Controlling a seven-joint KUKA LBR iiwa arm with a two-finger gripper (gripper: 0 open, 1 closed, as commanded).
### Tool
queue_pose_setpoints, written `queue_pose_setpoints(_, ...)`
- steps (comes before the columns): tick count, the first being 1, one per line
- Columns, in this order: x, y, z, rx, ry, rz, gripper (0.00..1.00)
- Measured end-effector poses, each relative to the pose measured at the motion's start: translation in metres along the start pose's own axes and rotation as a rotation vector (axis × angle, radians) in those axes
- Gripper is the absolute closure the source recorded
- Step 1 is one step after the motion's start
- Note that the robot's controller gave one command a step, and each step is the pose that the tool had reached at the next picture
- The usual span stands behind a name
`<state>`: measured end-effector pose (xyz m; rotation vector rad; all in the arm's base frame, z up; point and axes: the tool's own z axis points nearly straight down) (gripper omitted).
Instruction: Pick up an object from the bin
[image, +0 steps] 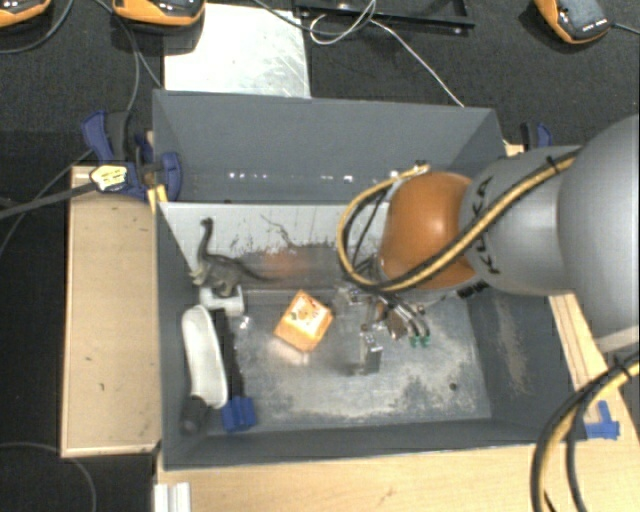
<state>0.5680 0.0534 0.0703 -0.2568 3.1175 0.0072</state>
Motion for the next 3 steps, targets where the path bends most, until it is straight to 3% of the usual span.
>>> queue_pose_setpoints(1,-0.027,0.092,0.000,-0.003,-0.006,0.007,0.00)
queue_pose_setpoints(2,-0.033,0.075,-0.007,0.000,-0.005,-0.090,1.00)
queue_pose_setpoints(3,-0.033,0.075,-0.007,0.000,-0.005,-0.090,1.00)
